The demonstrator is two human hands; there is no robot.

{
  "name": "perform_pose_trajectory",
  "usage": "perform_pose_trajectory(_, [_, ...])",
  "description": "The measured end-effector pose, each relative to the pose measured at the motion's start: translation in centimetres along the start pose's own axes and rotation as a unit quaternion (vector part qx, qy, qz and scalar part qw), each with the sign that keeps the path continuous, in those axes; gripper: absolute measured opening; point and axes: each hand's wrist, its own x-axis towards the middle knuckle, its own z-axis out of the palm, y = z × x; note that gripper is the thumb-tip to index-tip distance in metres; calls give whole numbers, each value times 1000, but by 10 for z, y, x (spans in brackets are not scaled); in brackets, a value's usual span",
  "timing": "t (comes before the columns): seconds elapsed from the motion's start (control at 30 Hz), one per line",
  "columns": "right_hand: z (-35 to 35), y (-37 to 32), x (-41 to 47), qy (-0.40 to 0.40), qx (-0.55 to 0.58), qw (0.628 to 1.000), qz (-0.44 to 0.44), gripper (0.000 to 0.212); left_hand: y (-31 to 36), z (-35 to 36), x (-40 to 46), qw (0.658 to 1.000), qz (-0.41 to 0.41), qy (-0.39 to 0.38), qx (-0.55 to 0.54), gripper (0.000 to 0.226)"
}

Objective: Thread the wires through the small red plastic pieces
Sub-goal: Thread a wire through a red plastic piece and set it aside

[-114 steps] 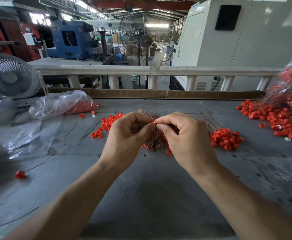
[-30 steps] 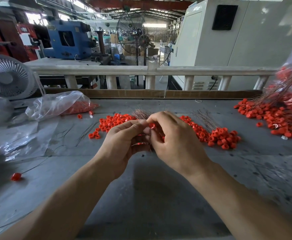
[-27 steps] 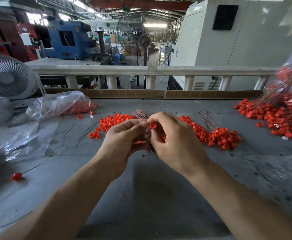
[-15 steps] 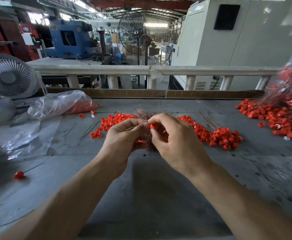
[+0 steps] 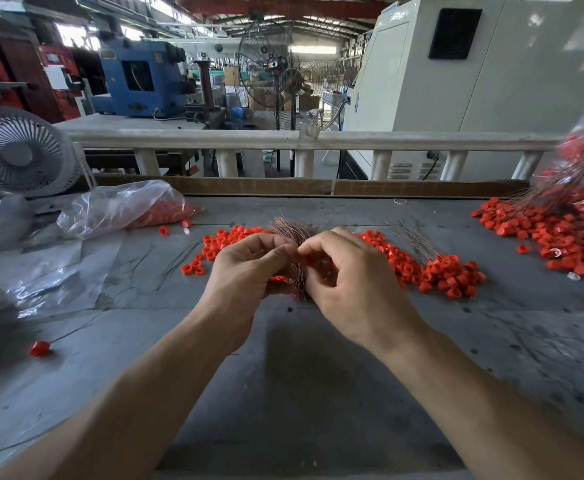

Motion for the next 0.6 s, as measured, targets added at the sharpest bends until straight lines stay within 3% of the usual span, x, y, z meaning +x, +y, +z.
perform_pose_trajectory(0.13, [1, 0, 0, -12, -3, 1000, 8, 18, -1, 1, 0, 1000, 7, 19, 21, 2])
perform_pose_trajectory(0.6, [1, 3, 0, -43, -23, 999, 9, 15, -1, 0, 3, 998, 19, 57, 20, 8])
